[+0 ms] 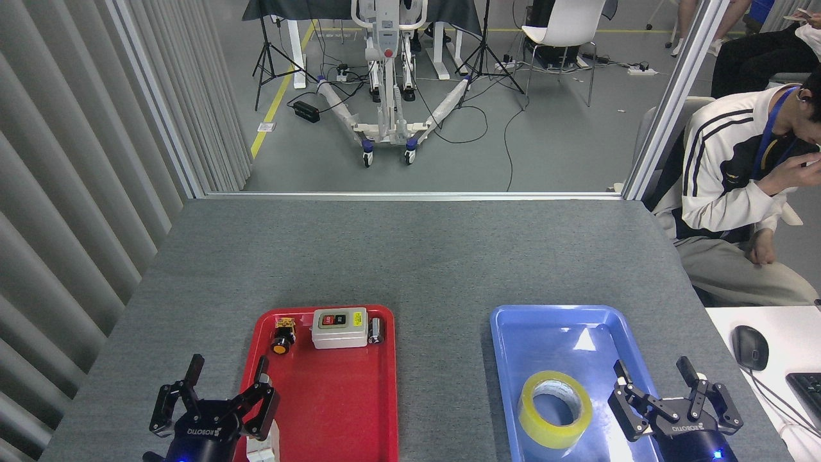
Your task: Place and move tape with both arms
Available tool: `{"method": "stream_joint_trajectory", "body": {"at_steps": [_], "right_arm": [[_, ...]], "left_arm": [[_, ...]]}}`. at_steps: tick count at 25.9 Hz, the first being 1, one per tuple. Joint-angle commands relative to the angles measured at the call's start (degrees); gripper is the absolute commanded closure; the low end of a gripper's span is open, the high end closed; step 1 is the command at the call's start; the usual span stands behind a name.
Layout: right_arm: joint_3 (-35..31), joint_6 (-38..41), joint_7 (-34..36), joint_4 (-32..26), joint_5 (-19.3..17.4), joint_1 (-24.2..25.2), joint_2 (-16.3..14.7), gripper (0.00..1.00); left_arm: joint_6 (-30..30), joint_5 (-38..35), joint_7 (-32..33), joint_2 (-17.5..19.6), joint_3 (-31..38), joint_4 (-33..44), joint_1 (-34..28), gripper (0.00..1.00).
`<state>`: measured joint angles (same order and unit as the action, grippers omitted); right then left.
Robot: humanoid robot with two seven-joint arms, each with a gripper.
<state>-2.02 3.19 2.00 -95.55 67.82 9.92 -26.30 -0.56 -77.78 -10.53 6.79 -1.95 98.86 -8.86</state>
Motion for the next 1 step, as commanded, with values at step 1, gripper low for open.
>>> {"method": "stream_joint_trajectory", "body": {"at_steps": [1], "right_arm": [[0.0, 0.0, 0.0, -0.3, 0.8, 0.1, 1.0, 0.0]], "left_arm": [[0.0, 0.2, 0.0, 0.0, 0.0, -0.2, 0.0, 0.0]]}}
